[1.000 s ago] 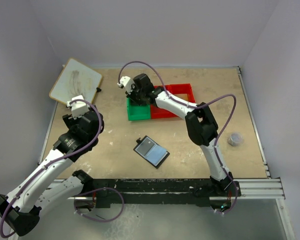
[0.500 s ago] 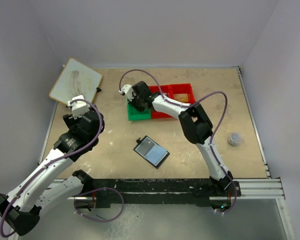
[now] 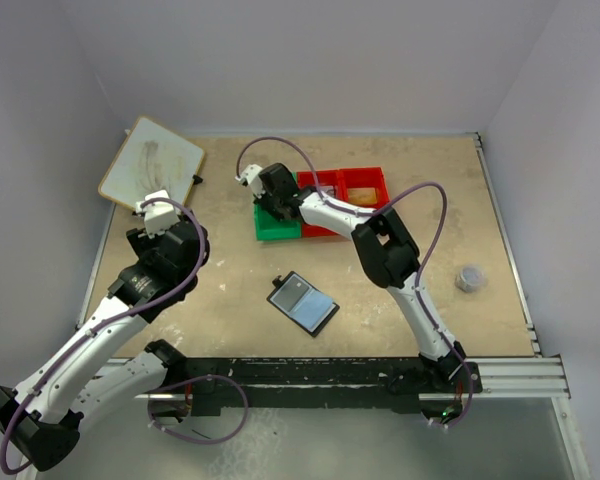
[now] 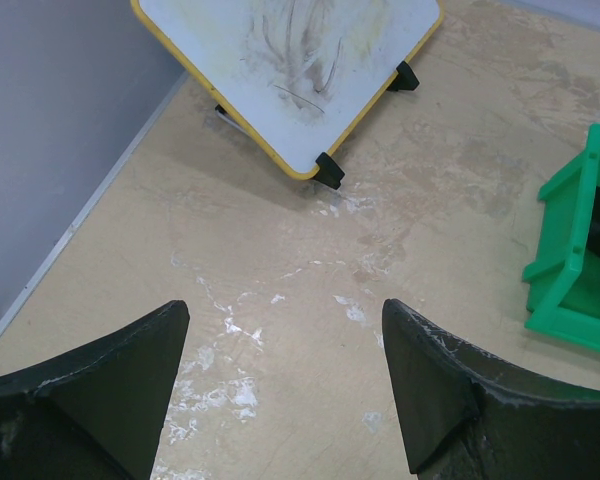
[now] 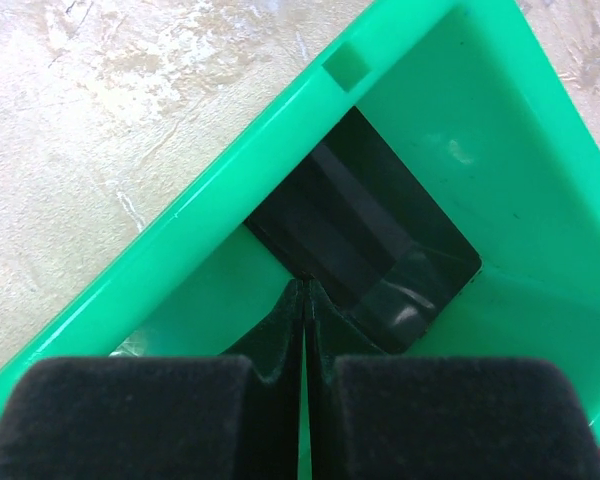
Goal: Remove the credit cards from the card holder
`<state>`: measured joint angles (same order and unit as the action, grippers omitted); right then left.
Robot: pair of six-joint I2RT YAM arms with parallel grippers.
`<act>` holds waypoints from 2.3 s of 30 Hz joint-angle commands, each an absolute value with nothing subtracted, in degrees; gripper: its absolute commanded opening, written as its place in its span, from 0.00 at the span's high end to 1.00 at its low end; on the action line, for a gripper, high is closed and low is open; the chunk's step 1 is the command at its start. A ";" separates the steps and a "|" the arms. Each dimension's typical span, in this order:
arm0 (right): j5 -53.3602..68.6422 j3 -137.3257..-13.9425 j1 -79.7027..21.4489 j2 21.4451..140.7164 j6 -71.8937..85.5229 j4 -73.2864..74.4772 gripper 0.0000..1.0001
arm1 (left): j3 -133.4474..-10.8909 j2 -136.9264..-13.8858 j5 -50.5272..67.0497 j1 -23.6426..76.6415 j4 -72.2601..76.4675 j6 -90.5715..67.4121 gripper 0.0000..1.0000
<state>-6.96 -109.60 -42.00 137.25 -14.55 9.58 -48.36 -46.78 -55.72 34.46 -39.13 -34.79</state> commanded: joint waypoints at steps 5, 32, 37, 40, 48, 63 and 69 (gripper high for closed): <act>-11.42 -110.58 -42.45 139.14 -13.55 9.37 1.00 | -50.26 -46.50 -56.02 34.01 -38.83 -33.74 0.24; -20.19 -79.26 -43.42 102.55 20.28 -3.07 0.38 | -50.17 -44.42 -56.36 34.00 -38.94 -34.18 0.24; -16.15 -70.59 -44.41 96.31 29.61 -0.87 0.33 | -50.17 -45.12 -55.65 34.01 -38.55 -33.94 0.24; -19.92 -66.85 -47.91 93.54 34.78 0.94 0.33 | -50.14 -45.61 -55.22 34.01 -38.42 -33.76 0.24; -23.85 -57.94 -55.68 90.17 47.32 1.80 0.38 | -50.03 -46.49 -54.61 33.99 -38.28 -33.53 0.24; -24.43 -58.72 -61.63 96.76 58.15 9.13 0.38 | -50.18 -48.36 -53.97 34.01 -38.23 -33.13 0.24; -27.71 -61.74 -61.79 99.05 61.41 14.13 0.37 | -50.13 -48.70 -53.96 33.97 -38.23 -33.09 0.24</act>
<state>-22.85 -57.82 -61.60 98.39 57.14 9.63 -48.36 -48.64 -53.95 34.46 -39.11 -34.22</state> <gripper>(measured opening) 0.625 0.759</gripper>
